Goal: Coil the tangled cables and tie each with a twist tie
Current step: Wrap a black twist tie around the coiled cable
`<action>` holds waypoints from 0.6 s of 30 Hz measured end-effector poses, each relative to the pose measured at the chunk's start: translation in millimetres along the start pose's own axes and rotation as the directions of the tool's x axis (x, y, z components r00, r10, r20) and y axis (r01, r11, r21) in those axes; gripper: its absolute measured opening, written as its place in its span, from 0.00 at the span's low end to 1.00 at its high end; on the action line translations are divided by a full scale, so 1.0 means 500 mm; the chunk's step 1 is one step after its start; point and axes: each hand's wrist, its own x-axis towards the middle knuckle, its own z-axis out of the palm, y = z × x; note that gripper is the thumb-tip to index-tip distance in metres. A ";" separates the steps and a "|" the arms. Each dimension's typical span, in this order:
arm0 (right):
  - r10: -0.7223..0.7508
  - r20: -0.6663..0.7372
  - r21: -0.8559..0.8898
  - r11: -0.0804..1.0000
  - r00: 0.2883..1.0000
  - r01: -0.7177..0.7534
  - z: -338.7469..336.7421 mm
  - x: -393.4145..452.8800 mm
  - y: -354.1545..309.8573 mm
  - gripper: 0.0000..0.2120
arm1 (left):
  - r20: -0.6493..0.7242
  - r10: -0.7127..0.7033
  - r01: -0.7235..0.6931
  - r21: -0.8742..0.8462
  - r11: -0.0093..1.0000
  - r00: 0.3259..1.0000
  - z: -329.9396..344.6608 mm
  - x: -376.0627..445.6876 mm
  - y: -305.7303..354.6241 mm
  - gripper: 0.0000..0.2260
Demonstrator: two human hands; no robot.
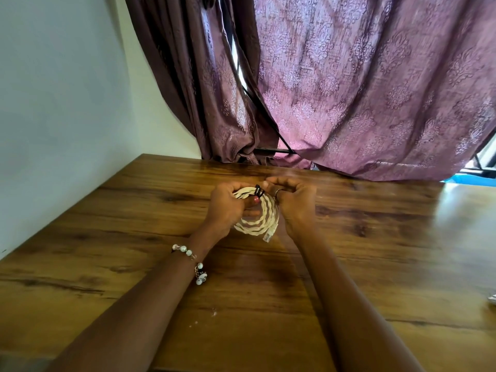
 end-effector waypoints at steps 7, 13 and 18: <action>-0.042 0.105 -0.174 0.983 0.994 0.060 -0.009 0.011 -0.001 0.06 | -0.080 0.011 -0.011 0.000 1.000 0.997 -0.001 0.004 -0.003 0.10; 0.014 0.101 -0.178 0.984 0.995 0.004 -0.013 0.012 0.000 0.05 | -0.158 0.139 -0.117 0.140 0.983 0.978 -0.003 0.009 -0.014 0.10; 0.050 0.110 -0.214 0.977 0.993 -0.026 -0.017 0.015 -0.003 0.06 | -0.122 0.239 -0.204 0.242 0.948 0.963 -0.001 0.008 -0.014 0.11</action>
